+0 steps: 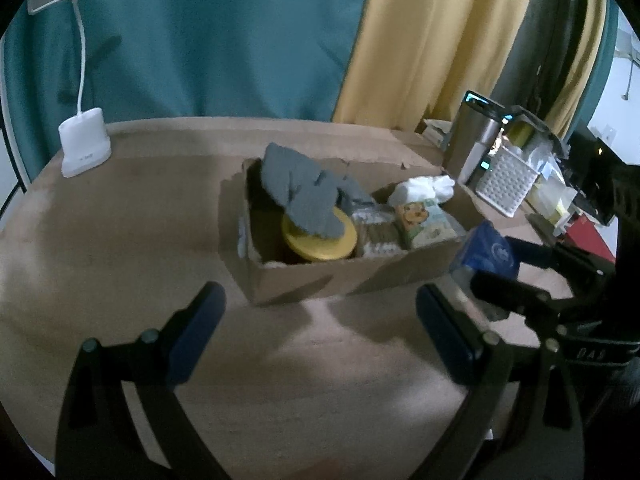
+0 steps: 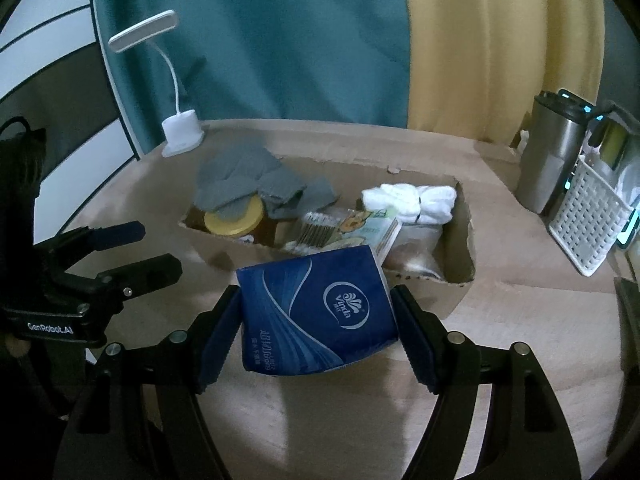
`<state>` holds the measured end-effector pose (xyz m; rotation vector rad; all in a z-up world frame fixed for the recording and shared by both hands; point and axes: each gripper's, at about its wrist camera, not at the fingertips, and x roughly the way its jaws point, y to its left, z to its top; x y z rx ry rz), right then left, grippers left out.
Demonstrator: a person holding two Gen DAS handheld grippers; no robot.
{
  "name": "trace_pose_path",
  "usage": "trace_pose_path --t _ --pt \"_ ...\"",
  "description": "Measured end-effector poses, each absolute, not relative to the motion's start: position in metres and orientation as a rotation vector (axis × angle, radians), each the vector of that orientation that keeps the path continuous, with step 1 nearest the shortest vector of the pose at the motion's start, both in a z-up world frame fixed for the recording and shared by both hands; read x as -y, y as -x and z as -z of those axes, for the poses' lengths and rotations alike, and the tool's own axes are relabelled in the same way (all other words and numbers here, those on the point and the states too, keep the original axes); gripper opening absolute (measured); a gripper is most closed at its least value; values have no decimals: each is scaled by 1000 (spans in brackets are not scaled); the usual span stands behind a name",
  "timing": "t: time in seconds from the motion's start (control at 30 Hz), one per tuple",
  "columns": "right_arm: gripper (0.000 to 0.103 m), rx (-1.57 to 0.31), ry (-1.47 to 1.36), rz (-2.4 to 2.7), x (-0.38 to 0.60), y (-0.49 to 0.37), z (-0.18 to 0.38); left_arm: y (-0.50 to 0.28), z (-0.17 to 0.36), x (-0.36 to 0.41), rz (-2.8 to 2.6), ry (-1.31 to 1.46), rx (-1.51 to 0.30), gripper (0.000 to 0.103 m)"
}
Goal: Organize objects
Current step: 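Lift the blue tissue pack with right gripper and carry it into the box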
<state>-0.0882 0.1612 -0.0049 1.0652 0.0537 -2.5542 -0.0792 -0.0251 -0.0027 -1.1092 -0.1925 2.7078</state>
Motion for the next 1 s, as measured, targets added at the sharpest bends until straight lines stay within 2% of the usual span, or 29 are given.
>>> trace_pose_path --t 1.0 --pt "77 -79 -1080 2534 -149 134 4 116 9 51 -2737 1133 276 97"
